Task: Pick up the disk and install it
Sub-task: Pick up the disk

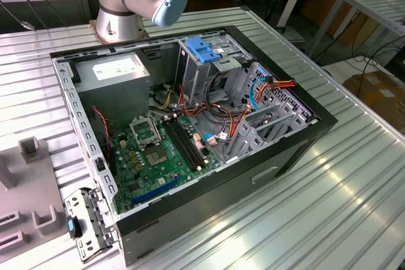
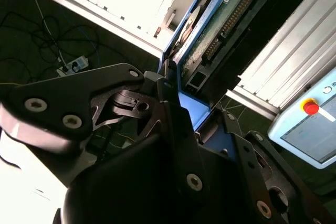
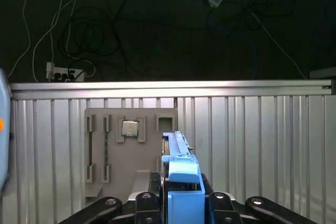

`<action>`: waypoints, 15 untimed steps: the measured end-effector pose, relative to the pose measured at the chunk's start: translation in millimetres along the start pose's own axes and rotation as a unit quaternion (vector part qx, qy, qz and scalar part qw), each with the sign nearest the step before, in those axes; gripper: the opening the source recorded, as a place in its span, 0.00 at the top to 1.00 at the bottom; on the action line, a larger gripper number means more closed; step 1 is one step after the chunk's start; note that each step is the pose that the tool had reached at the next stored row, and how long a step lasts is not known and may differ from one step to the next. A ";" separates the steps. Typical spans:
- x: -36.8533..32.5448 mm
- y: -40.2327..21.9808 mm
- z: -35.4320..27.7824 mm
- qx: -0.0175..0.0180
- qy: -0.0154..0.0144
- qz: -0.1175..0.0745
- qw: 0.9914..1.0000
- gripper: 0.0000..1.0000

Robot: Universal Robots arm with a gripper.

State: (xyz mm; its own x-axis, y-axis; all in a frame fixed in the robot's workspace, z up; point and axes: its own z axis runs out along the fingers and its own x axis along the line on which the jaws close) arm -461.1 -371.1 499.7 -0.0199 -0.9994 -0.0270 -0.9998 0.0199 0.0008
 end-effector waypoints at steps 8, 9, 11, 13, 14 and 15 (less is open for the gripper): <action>-0.1 -7.3 0.0 0.000 0.000 0.000 1.000 0.63; -0.1 -8.6 0.0 0.000 0.000 0.000 1.000 0.63; -0.2 -10.7 0.0 0.000 0.000 0.000 1.000 0.63; -0.2 -13.1 0.1 0.000 0.000 0.000 1.000 0.63; -0.3 -15.2 0.0 0.000 0.000 0.000 1.000 0.63; -0.3 -16.2 0.0 0.000 0.000 0.000 1.000 0.63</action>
State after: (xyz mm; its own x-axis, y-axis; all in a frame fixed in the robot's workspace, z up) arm -444.9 -371.1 499.6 -0.0199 -0.9994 -0.0270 -0.9998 0.0199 0.0009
